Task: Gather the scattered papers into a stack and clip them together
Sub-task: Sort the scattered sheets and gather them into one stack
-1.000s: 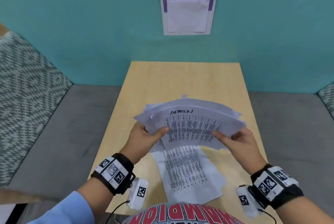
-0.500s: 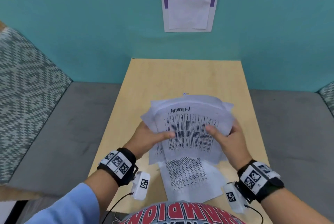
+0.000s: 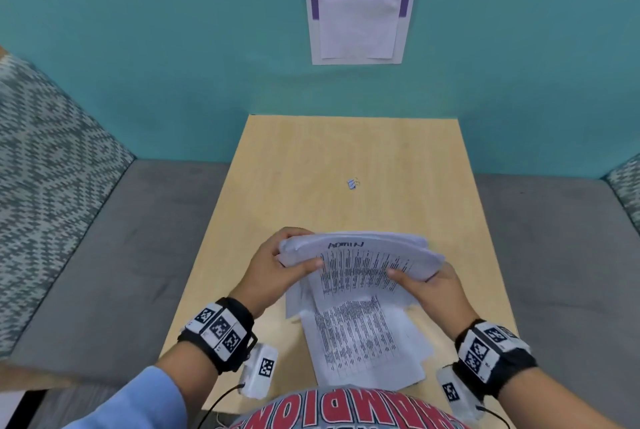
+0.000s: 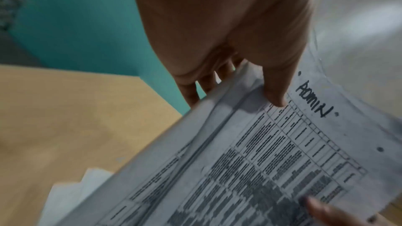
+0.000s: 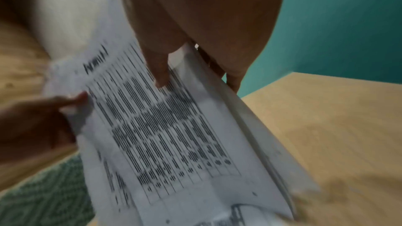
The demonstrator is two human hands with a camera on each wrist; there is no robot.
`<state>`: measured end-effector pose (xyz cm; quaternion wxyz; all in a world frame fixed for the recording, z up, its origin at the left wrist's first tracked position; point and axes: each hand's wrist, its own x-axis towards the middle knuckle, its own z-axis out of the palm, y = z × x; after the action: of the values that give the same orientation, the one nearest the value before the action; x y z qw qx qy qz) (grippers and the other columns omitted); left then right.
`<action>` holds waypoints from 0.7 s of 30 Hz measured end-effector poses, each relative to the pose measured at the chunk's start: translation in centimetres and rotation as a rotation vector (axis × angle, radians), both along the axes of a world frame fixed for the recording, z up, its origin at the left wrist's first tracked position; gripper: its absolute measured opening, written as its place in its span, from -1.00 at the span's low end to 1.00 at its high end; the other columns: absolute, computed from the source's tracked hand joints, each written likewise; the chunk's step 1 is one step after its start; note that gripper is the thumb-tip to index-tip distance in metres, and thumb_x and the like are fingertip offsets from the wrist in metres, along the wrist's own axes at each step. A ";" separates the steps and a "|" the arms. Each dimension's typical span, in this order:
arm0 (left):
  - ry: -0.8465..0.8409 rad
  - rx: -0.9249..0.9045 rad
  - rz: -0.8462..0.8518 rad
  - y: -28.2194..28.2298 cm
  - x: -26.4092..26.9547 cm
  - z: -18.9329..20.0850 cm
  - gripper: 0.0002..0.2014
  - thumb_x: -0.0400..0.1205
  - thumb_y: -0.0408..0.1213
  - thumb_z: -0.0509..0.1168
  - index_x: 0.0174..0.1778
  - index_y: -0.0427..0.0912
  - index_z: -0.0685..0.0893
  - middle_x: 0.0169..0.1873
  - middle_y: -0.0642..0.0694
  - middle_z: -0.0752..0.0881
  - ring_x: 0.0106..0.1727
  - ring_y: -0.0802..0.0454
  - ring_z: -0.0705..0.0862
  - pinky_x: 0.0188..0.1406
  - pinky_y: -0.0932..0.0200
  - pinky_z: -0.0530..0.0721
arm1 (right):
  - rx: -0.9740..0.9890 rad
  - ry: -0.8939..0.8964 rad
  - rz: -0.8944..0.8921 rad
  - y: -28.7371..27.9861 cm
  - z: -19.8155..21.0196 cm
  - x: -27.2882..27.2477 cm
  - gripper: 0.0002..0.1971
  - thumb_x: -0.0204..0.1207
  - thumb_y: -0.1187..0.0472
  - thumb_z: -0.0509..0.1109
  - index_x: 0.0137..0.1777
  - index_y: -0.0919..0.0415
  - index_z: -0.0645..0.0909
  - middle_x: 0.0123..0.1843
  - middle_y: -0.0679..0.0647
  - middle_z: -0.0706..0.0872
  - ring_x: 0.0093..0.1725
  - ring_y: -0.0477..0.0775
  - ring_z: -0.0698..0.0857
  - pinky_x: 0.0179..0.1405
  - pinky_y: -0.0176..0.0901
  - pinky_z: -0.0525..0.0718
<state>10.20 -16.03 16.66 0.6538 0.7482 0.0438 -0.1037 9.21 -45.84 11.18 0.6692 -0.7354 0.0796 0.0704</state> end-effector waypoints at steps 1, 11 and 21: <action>-0.045 0.061 0.018 0.4 0.3 -0.1 -0.67 0.54 -0.37 0.67 0.19 -0.15 0.80 0.09 -0.04 0.90 0.10 0.07 0.86 0.11 0.13 0.82 | -0.037 0.012 -0.003 -0.1 -0.5 0.2 -0.69 0.50 0.31 0.68 0.24 0.16 0.84 0.11 0.03 0.95 0.20 0.12 0.89 0.28 -0.01 0.83; -0.395 1.152 -0.610 -1.2 3.3 8.3 -0.94 0.71 -0.02 0.38 0.05 0.18 0.74 -0.24 0.11 0.78 -0.08 -0.10 0.77 -0.19 0.03 0.69 | -0.228 -0.183 0.210 2.2 3.5 1.3 -0.80 0.52 0.30 0.66 -0.16 -0.07 0.82 -0.24 -0.14 0.85 -0.25 -0.25 0.71 -0.18 -0.33 0.61; -0.226 0.250 -0.035 4.2 4.1 9.9 -0.86 0.60 -0.23 0.62 -0.16 0.16 0.91 -0.29 0.08 0.89 -0.26 0.19 0.71 -0.13 0.16 0.70 | 0.141 -0.004 -0.033 -5.7 6.5 5.0 -0.40 0.28 0.14 0.73 0.35 0.22 0.74 0.29 0.18 0.88 0.37 0.34 0.80 0.33 0.21 0.79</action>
<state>14.25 -11.81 26.57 0.5545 0.8313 -0.0303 -0.0241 14.20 -51.50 17.72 0.7205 -0.6853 0.0853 0.0633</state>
